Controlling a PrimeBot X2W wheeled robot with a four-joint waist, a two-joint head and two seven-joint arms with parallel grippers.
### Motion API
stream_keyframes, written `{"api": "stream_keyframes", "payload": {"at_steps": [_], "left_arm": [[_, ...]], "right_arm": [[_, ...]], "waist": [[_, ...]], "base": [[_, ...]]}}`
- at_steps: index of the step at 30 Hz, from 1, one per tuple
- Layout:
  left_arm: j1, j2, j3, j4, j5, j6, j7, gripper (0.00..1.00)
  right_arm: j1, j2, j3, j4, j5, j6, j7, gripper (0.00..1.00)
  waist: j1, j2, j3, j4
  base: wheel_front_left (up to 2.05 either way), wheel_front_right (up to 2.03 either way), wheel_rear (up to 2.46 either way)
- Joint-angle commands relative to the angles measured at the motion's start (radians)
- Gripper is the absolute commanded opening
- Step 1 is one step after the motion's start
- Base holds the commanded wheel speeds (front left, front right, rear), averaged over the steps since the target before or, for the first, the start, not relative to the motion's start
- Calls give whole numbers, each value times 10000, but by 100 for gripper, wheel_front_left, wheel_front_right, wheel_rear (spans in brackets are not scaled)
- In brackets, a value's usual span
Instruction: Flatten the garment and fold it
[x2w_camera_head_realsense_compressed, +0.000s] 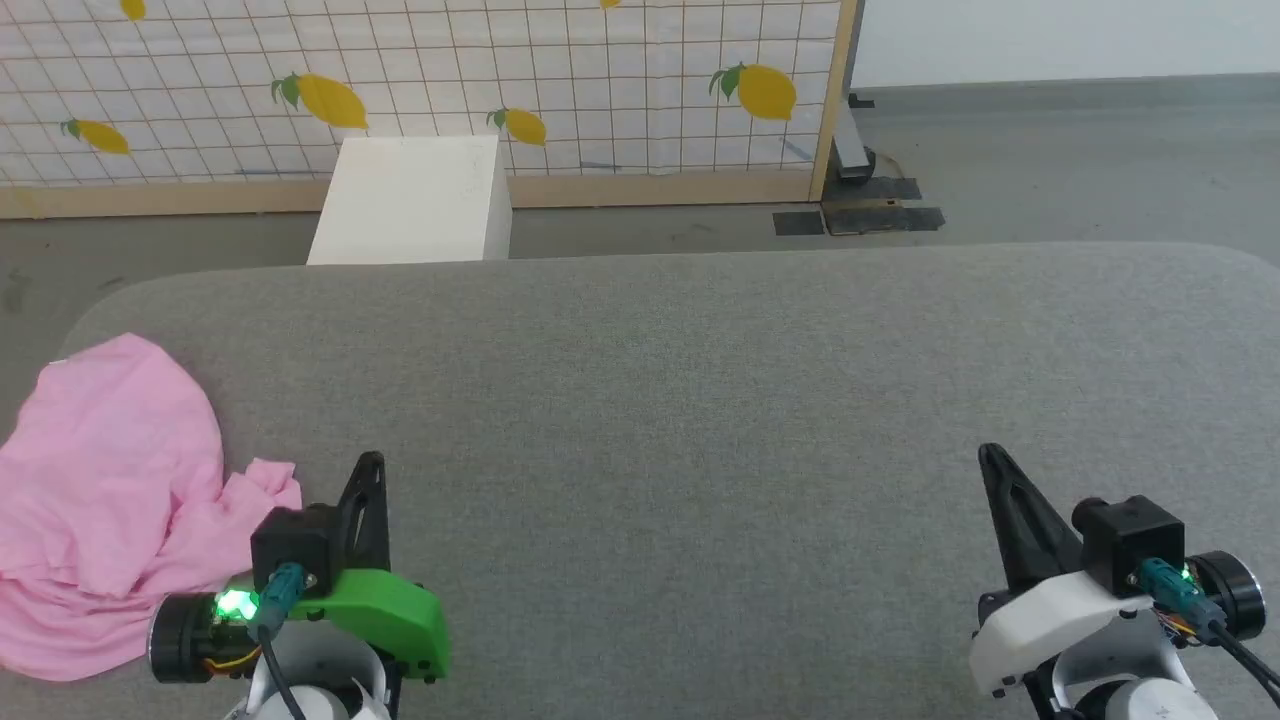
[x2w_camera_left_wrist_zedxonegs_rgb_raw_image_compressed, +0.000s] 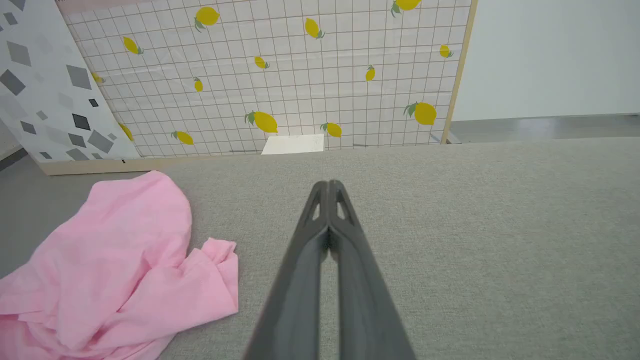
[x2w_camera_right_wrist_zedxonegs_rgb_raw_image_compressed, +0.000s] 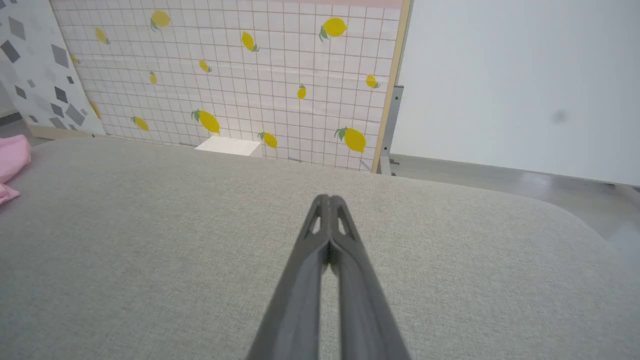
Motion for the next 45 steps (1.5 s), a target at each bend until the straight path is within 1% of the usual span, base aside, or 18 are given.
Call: {"api": "stream_keyframes", "payload": {"at_steps": [1, 39, 40, 45], "left_arm": [[112, -38, 30, -32, 105, 68, 14, 0], [112, -38, 30, -32, 105, 68, 14, 0], [0, 0, -3, 0, -2, 0, -1, 100], [-19, -1, -74, 20, -50, 20, -47, 100]], "right_arm": [[-159, 17, 12, 18, -47, -15, -1, 0], [-159, 17, 12, 18, -47, -15, -1, 0], [-2, 0, 0, 0, 3, 0, -1, 100], [-7, -2, -12, 9, 56, 0, -38, 100]], "waist": [[0, 0, 0, 0], [0, 0, 0, 0], [0, 0, 0, 0], [0, 0, 0, 6]], "base": [[0, 0, 0], [0, 0, 0], [0, 0, 0], [0, 0, 0]]}}
